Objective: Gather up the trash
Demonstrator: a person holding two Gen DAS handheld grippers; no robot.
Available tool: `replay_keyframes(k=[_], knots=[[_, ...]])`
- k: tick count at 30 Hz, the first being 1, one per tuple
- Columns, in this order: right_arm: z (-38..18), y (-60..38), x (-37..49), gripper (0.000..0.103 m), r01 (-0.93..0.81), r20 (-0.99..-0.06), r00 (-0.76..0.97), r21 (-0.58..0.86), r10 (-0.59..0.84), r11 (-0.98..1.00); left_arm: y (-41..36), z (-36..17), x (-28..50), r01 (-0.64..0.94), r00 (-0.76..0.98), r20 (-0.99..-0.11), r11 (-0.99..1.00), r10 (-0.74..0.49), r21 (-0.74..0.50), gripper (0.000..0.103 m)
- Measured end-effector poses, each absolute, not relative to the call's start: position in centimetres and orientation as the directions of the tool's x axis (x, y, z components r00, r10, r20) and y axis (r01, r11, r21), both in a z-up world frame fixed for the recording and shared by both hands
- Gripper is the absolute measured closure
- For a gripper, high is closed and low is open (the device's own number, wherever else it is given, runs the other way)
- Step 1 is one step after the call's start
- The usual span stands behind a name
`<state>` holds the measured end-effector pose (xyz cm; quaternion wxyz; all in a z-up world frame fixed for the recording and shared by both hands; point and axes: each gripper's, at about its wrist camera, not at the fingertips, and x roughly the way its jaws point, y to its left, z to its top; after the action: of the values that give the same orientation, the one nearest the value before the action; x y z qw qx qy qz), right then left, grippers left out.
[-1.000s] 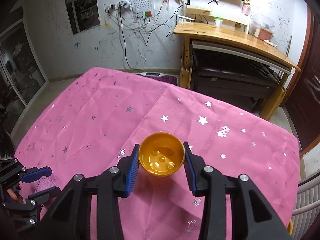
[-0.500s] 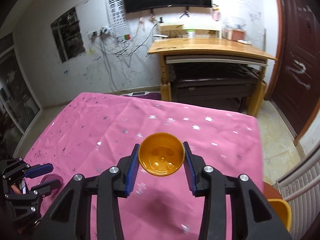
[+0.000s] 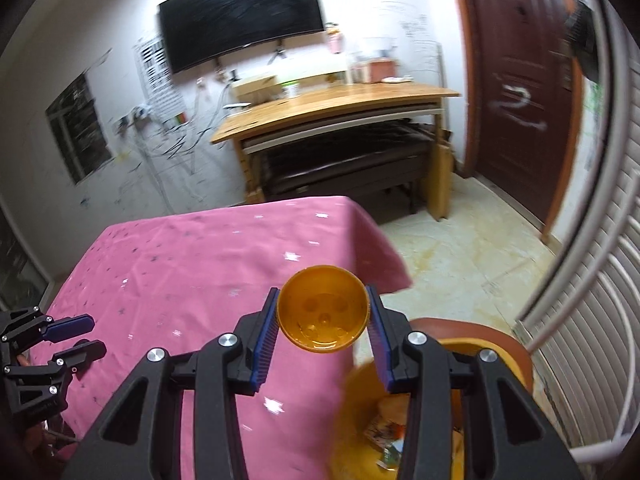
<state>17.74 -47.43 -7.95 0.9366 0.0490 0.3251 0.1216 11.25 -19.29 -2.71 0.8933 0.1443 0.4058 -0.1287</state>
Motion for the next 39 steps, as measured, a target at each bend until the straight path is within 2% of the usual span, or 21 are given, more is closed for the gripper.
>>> replay_keyframes(k=[8, 18, 23, 31, 35, 37, 38, 39], knots=[[-9.7, -53.1, 15.9, 0.067, -0.115, -0.601, 0.770, 0.202, 0.216, 0.973, -22.4, -3.4, 11.1, 0.387, 0.620, -0.776, 0.905, -0.113, 0.178, 0.075], [-12.6, -54.8, 16.1, 0.067, -0.099, -0.674, 0.711, 0.187, 0.201, 0.977, -23.5, -2.1, 11.3, 0.409, 0.617, -0.773, 0.900, -0.151, 0.151, 0.075], [-14.0, -54.7, 16.8, 0.067, -0.102, -0.710, 0.677, 0.171, 0.195, 0.980, -21.2, -1.4, 11.8, 0.373, 0.605, -0.781, 0.921, -0.152, 0.110, 0.075], [-15.4, -54.4, 17.4, 0.066, -0.103, -0.740, 0.643, 0.169, 0.195, 0.980, -12.4, -1.5, 12.8, 0.189, 0.583, -0.811, 0.979, -0.048, 0.078, 0.075], [-15.5, -53.8, 17.5, 0.066, -0.117, -0.746, 0.638, 0.151, 0.191, 0.982, -10.0, -2.8, 12.6, 0.149, 0.535, -0.845, 0.986, -0.022, 0.068, 0.075], [-15.5, -53.7, 17.6, 0.066, -0.120, -0.747, 0.636, 0.150, 0.192, 0.981, -9.5, -3.9, 12.6, 0.144, 0.502, -0.865, 0.988, -0.020, 0.060, 0.070], [-15.5, -53.6, 17.7, 0.066, -0.121, -0.749, 0.634, 0.148, 0.191, 0.982, -9.3, -4.6, 12.5, 0.142, 0.483, -0.875, 0.988, -0.022, 0.054, 0.061], [-15.5, -53.6, 17.7, 0.066, -0.119, -0.750, 0.633, 0.149, 0.191, 0.982, -9.2, -5.1, 12.3, 0.142, 0.467, -0.884, 0.989, -0.026, 0.046, 0.056]])
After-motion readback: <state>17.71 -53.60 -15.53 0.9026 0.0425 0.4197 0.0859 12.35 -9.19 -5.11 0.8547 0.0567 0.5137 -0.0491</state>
